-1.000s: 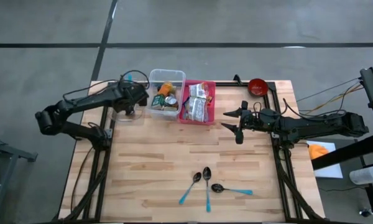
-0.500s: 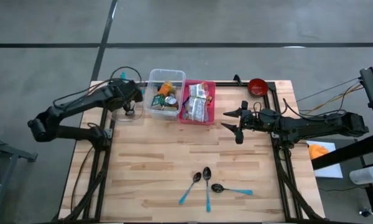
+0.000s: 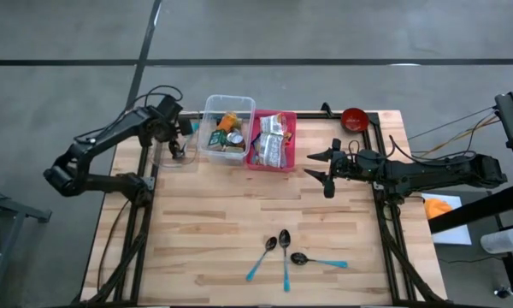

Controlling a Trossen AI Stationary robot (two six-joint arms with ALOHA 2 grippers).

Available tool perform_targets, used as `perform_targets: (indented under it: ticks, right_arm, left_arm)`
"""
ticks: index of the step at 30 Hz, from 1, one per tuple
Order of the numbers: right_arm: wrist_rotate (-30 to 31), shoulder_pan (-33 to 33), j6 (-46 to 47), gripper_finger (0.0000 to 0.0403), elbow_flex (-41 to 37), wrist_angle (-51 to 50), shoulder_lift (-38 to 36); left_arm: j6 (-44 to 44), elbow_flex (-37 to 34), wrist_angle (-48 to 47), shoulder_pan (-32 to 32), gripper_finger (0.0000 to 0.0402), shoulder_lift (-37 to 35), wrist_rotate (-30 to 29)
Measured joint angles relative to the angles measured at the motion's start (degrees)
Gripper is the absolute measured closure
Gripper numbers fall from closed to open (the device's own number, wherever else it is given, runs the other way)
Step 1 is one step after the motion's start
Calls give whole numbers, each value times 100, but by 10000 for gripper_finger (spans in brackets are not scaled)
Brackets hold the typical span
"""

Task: Pick & Place Food Item
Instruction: Put the blue spoon into the left transparent bin

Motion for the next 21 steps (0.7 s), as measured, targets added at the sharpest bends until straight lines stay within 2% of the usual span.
perform_targets:
  ticks: [6, 17, 21]
  right_arm:
    - [0, 0, -7, 168, 1, 0, 2]
    - [0, 0, 0, 168, 1, 0, 1]
    - [2, 0, -7, 168, 0, 0, 2]
  left_arm:
    - [315, 0, 157, 279, 396, 348, 481]
    - [254, 0, 259, 345, 395, 1077, 777]
    - [245, 0, 283, 352, 384, 1377, 823]
